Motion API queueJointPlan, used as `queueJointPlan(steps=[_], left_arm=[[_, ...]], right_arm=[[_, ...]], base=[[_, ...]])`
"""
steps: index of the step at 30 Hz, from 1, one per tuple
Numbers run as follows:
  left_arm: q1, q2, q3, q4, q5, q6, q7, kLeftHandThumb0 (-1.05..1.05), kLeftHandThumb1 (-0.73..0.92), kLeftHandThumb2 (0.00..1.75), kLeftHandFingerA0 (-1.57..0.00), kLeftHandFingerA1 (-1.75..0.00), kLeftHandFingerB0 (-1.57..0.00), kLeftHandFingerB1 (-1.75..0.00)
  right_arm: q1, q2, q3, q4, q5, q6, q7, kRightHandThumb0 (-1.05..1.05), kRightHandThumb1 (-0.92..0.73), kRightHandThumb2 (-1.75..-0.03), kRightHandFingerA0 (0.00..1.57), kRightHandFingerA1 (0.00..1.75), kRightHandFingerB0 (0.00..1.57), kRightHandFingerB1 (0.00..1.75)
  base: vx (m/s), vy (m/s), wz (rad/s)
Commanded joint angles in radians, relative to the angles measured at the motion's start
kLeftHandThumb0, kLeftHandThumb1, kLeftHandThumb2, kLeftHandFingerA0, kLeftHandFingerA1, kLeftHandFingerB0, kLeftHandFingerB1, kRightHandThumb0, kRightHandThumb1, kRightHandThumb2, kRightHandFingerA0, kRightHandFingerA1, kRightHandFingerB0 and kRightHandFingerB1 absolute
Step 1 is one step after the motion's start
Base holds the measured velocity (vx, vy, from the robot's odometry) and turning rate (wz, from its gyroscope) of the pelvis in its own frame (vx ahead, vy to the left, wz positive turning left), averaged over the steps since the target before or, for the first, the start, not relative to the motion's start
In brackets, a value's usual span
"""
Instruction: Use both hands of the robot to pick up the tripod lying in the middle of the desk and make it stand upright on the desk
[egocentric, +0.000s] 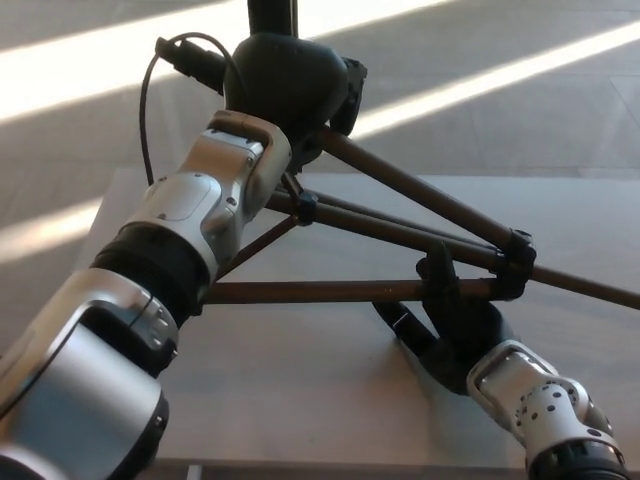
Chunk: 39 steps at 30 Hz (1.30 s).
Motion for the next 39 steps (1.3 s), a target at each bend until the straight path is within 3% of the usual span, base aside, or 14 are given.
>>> queueJointPlan(steps=[1, 3, 5, 7, 9, 11, 12, 14, 18, 19, 23, 31, 34, 39], left_arm=[[0.022, 0.013, 0.009, -0.028, -0.011, 0.017, 0.028, -0.26, 0.61, 0.78, -0.92, -1.53, -0.83, -1.1], [0.037, 0.015, 0.009, -0.041, -0.013, 0.023, 0.009, -0.23, 0.62, 0.73, -0.89, -1.68, -0.78, -1.33], [0.042, 0.013, 0.007, -0.047, -0.011, 0.033, -0.001, -0.23, 0.61, 0.74, -0.9, -1.6, -0.78, -1.18], [0.047, 0.013, 0.011, -0.05, -0.015, 0.024, 0.011, -0.22, 0.58, 0.75, -0.89, -1.62, -0.8, -1.21], [0.047, 0.014, 0.01, -0.048, -0.014, 0.022, 0.013, -0.23, 0.6, 0.8, -0.91, -1.57, -0.78, -1.16], [0.047, 0.014, 0.015, -0.045, -0.018, 0.014, 0.022, -0.23, 0.6, 0.8, -0.94, -1.6, -0.74, -1.22], [0.046, 0.012, 0.016, -0.045, -0.019, 0.018, 0.019, -0.22, 0.61, 0.78, -0.88, -1.68, -0.76, -1.37], [0.045, 0.007, 0.023, -0.044, -0.025, 0.022, 0.017, -0.23, 0.59, 0.79, -0.87, -1.75, -0.75, -1.41], [0.044, 0.006, 0.015, -0.05, -0.011, 0.032, 0.022, -0.21, 0.57, 0.76, -0.89, -1.74, -0.78, -1.33], [0.044, 0.007, 0.015, -0.051, -0.012, 0.032, 0.018, -0.24, 0.59, 0.74, -0.89, -1.57, -0.8, -1.09], [0.051, 0.016, 0.013, -0.055, -0.01, 0.026, 0.029, -0.22, 0.58, 0.74, -0.89, -1.65, -0.79, -1.26], [0.06, 0.022, 0.017, -0.065, -0.019, 0.013, 0.022, -0.23, 0.61, 0.8, -0.94, -1.6, -0.79, -1.19], [0.066, 0.02, 0.018, -0.063, -0.018, 0.013, 0.039, -0.22, 0.57, 0.76, -0.89, -1.73, -0.77, -1.39], [0.069, 0.022, 0.013, -0.061, -0.013, 0.017, 0.03, -0.24, 0.58, 0.78, -0.9, -1.65, -0.79, -1.23]], right_arm=[[-0.044, 0.064, -0.02, 0.016, -0.029, -0.191, -0.117, -1.05, -0.21, -0.77, 0.12, 1.21, 0.14, 1.16], [-0.054, 0.06, 0.001, -0.007, -0.043, -0.193, -0.114, -1.04, -0.24, -0.76, 0.12, 1.08, 0.11, 1.0], [-0.049, 0.074, 0.008, -0.058, -0.041, -0.183, -0.159, -0.74, -0.38, -0.57, 0.25, 1.24, 0.12, 1.1], [-0.027, 0.09, 0.039, -0.114, -0.077, -0.182, -0.221, -0.41, -0.26, -1.05, 0.86, 0.95, 0.84, 0.89], [-0.018, 0.097, 0.045, -0.136, -0.077, -0.171, -0.247, -0.37, -0.25, -1.11, 1.04, 0.92, 1.05, 0.88], [0.028, 0.092, 0.093, -0.189, -0.086, -0.101, -0.21, -0.48, -0.37, -1.13, 1.39, 1.21, 1.25, 1.16], [0.045, 0.089, 0.117, -0.212, -0.094, -0.08, -0.203, -0.48, -0.25, -1.19, 1.51, 1.29, 1.39, 1.19], [0.071, 0.076, 0.185, -0.249, -0.139, -0.03, -0.232, -0.48, -0.23, -1.12, 1.52, 1.46, 1.34, 1.33], [0.106, 0.049, 0.287, -0.283, -0.186, 0.004, -0.21, -0.54, -0.37, -1.11, 1.5, 1.44, 1.34, 1.3], [0.112, 0.054, 0.296, -0.294, -0.187, 0.013, -0.232, -0.54, -0.4, -1.12, 1.5, 1.44, 1.34, 1.31], [0.125, 0.066, 0.31, -0.306, -0.178, 0.021, -0.266, -0.51, -0.34, -1.3, 1.47, 1.54, 1.31, 1.38], [0.142, 0.08, 0.266, -0.3, -0.142, 0.006, -0.299, -0.52, -0.41, -1.29, 1.51, 1.53, 1.29, 1.44], [0.135, 0.059, 0.269, -0.309, -0.147, 0.008, -0.277, -0.54, -0.42, -1.27, 1.52, 1.51, 1.31, 1.43], [0.139, 0.046, 0.271, -0.325, -0.148, -0.02, -0.242, -0.63, -0.31, -1.38, 1.52, 1.52, 1.35, 1.4]], base=[[0.0, 0.0, 0.0], [0.0, 0.0, 0.0], [0.0, 0.0, 0.0], [0.0, 0.0, 0.0], [0.0, 0.0, 0.0], [0.0, 0.0, 0.0], [0.0, 0.0, 0.0], [0.0, 0.0, 0.0], [0.0, 0.0, 0.0], [0.0, 0.0, 0.0], [0.0, 0.0, 0.0], [0.0, 0.0, 0.0], [0.0, 0.0, 0.0], [0.0, 0.0, 0.0]])
